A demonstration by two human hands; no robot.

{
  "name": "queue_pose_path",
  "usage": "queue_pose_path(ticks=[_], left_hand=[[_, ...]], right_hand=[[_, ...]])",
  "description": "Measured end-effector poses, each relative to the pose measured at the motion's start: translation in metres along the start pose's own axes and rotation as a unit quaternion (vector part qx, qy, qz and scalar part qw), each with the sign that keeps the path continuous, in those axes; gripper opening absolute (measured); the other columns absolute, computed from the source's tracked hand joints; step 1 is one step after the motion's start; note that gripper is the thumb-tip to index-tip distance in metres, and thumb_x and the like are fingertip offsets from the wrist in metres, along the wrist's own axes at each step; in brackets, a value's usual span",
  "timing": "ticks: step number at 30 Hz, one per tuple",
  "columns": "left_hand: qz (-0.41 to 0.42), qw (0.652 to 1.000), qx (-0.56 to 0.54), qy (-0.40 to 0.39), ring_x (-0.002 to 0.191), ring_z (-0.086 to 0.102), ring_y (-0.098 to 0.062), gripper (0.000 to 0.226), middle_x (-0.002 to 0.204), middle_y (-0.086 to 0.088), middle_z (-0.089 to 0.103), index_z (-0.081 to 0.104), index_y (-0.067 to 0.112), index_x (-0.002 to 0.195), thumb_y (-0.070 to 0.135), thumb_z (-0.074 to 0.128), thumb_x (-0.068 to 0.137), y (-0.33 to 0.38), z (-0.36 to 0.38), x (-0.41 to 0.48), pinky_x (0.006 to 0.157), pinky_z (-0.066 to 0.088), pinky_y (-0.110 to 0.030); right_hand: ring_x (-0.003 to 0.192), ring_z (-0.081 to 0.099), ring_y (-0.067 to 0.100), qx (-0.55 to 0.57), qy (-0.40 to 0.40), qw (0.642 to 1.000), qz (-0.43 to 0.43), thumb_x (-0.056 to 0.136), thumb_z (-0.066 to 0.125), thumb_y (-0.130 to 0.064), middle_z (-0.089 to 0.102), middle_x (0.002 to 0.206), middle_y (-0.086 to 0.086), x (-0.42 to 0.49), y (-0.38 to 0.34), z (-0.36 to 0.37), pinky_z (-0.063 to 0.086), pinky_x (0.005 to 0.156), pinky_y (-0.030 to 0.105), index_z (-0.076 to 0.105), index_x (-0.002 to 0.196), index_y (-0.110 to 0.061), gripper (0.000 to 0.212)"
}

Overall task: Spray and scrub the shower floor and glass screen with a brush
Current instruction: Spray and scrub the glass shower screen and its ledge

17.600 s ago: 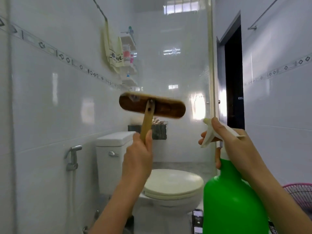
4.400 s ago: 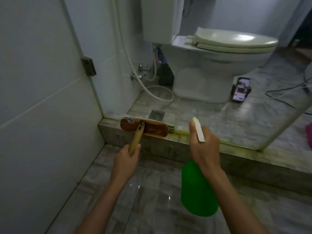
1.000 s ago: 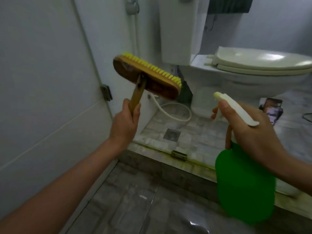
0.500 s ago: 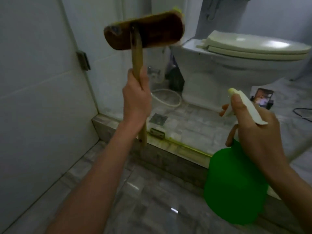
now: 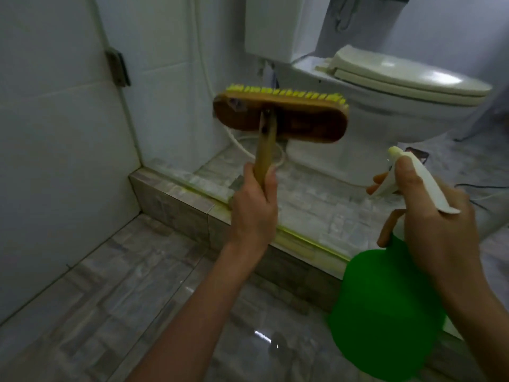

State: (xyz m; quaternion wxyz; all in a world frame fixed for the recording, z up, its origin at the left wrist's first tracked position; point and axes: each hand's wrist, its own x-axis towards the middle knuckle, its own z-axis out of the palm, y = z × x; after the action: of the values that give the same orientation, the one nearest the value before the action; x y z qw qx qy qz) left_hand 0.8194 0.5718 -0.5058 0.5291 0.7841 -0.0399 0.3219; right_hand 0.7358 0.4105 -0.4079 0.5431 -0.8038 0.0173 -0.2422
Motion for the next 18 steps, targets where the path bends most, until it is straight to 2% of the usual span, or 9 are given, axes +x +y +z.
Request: queue_pose_path(ticks=[2,4,5,7,9,12,15,17,18], left_hand=[[0.024,0.999,-0.022,-0.008,0.040,0.044,-0.008,0.044,0.054,0.003,0.046,0.048,0.011,0.106,0.049,0.028,0.095,0.012,0.015,0.004,0.037,0.033,-0.019],[0.016,0.999,-0.004,-0.051,0.040,0.045,-0.007,0.046,0.053,0.007,0.042,0.046,0.012,0.110,0.052,0.029,0.094,-0.007,0.028,-0.029,0.039,0.030,-0.017],[-0.007,0.995,0.029,-0.091,0.045,0.052,-0.010,0.052,0.056,0.006,0.047,0.045,0.013,0.116,0.057,0.027,0.094,-0.021,0.031,-0.055,0.042,0.034,-0.020],[-0.057,0.973,0.133,-0.182,0.069,0.066,-0.028,0.068,0.074,-0.005,0.065,0.043,0.015,0.127,0.067,0.020,0.089,-0.047,0.029,-0.102,0.053,0.044,-0.033],[-0.086,0.952,0.203,-0.211,0.083,0.066,-0.034,0.068,0.089,-0.014,0.069,0.043,0.014,0.128,0.065,0.022,0.088,-0.059,0.025,-0.124,0.064,0.046,-0.038],[-0.066,0.980,0.124,-0.141,0.073,0.065,-0.034,0.050,0.076,-0.010,0.066,0.047,0.010,0.122,0.050,0.033,0.095,-0.038,0.022,-0.101,0.053,0.038,-0.033],[-0.017,0.998,0.014,-0.051,0.042,0.047,-0.009,0.044,0.054,0.008,0.045,0.047,0.012,0.108,0.049,0.029,0.093,0.003,0.023,-0.051,0.041,0.030,-0.021],[0.009,1.000,0.008,-0.025,0.039,0.044,-0.009,0.041,0.050,0.009,0.038,0.046,0.011,0.106,0.047,0.029,0.095,0.015,0.031,-0.035,0.037,0.025,-0.013],[0.006,0.999,0.015,-0.030,0.039,0.045,-0.009,0.045,0.050,0.009,0.038,0.046,0.010,0.107,0.049,0.028,0.095,0.015,0.034,-0.037,0.037,0.027,-0.014]], right_hand=[[0.042,0.062,0.024,-0.013,0.000,1.000,0.000,0.086,0.045,-0.068,0.068,0.070,0.014,0.002,0.001,-0.004,0.052,0.057,0.050,0.071,0.073,-0.045,0.038],[0.040,0.059,0.021,-0.032,0.002,0.999,-0.004,0.089,0.042,-0.066,0.068,0.069,0.019,0.001,0.005,-0.009,0.051,0.057,0.043,0.071,0.074,-0.035,0.045],[0.040,0.059,0.020,-0.045,0.004,0.999,-0.004,0.092,0.041,-0.064,0.067,0.068,0.021,0.000,0.007,-0.013,0.051,0.056,0.039,0.070,0.074,-0.027,0.050],[0.037,0.059,0.018,-0.063,0.008,0.998,-0.005,0.095,0.042,-0.060,0.068,0.067,0.020,-0.001,0.013,-0.017,0.049,0.053,0.034,0.068,0.076,-0.022,0.050],[0.036,0.059,0.019,-0.065,0.010,0.998,-0.005,0.098,0.044,-0.056,0.068,0.067,0.020,-0.001,0.014,-0.019,0.048,0.049,0.033,0.069,0.079,-0.020,0.048],[0.035,0.059,0.018,-0.089,0.034,0.995,-0.010,0.100,0.044,-0.052,0.067,0.063,0.017,-0.001,0.013,-0.031,0.048,0.046,0.035,0.069,0.079,-0.013,0.050],[0.035,0.059,0.019,-0.083,0.056,0.995,-0.017,0.101,0.046,-0.050,0.069,0.067,0.014,-0.001,0.011,-0.043,0.050,0.048,0.039,0.069,0.082,-0.013,0.048],[0.036,0.059,0.019,-0.090,0.059,0.994,-0.019,0.101,0.045,-0.050,0.071,0.073,0.011,-0.001,0.011,-0.048,0.051,0.047,0.043,0.069,0.083,-0.011,0.049],[0.036,0.060,0.020,-0.095,0.056,0.994,-0.018,0.101,0.045,-0.050,0.071,0.076,0.009,-0.002,0.011,-0.051,0.051,0.046,0.044,0.068,0.083,-0.009,0.051]])
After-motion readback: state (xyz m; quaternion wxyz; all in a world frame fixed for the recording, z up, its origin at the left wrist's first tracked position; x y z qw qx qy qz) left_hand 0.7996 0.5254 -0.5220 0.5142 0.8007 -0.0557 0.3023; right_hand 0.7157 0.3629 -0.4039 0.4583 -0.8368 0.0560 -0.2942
